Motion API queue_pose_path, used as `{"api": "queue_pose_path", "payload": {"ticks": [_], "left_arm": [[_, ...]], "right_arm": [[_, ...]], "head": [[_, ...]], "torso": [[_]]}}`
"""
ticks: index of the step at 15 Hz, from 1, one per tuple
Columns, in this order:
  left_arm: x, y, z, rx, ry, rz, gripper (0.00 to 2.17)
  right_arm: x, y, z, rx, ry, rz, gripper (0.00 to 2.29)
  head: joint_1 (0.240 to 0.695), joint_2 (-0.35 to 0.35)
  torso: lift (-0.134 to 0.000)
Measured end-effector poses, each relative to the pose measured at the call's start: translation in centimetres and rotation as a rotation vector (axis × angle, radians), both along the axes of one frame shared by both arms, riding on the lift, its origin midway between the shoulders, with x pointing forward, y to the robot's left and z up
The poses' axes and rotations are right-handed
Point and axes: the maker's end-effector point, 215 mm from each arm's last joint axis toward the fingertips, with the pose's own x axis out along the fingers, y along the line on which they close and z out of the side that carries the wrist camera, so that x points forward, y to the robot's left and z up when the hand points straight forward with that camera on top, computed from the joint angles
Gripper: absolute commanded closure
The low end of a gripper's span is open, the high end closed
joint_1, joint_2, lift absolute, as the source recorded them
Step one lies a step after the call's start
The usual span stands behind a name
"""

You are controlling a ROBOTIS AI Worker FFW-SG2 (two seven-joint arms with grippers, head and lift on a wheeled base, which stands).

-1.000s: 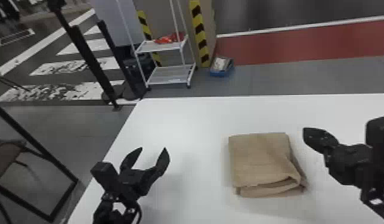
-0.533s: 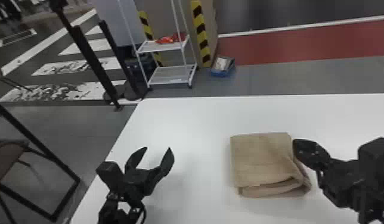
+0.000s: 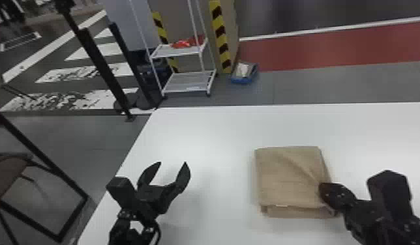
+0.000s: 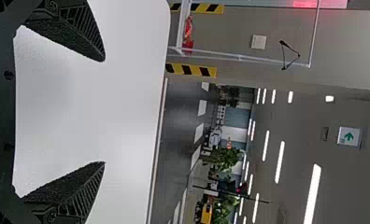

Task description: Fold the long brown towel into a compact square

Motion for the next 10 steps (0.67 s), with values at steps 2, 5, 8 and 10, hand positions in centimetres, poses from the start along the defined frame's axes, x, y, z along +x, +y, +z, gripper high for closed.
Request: {"api": "queue_pose_path", "payload": {"ticks": [2, 5, 8, 10], "left_arm": [[0.2, -0.1, 0.0, -0.003, -0.001, -0.001, 0.09], [0.6, -0.2, 0.2, -0.004, -0.006, -0.001, 0.09], [0.6, -0.1, 0.2, -0.004, -0.007, 0.000, 0.09], [0.5, 0.0, 0.3, -0.002, -0.008, 0.002, 0.09]], "right_arm": [[0.0, -0.6, -0.6, -0.015, 0.023, -0.010, 2.03], [1.2, -0.1, 3.8, 0.067, -0.086, -0.007, 2.03], [2.2, 0.8, 9.5, 0.163, -0.214, 0.001, 2.03], [2.6, 1.4, 13.1, 0.220, -0.311, 0.003, 1.57]], "head": [[0.695, 0.350], [0.695, 0.350], [0.695, 0.350], [0.695, 0.350]], "torso": [[-0.123], [-0.123], [-0.123], [-0.123]]}}
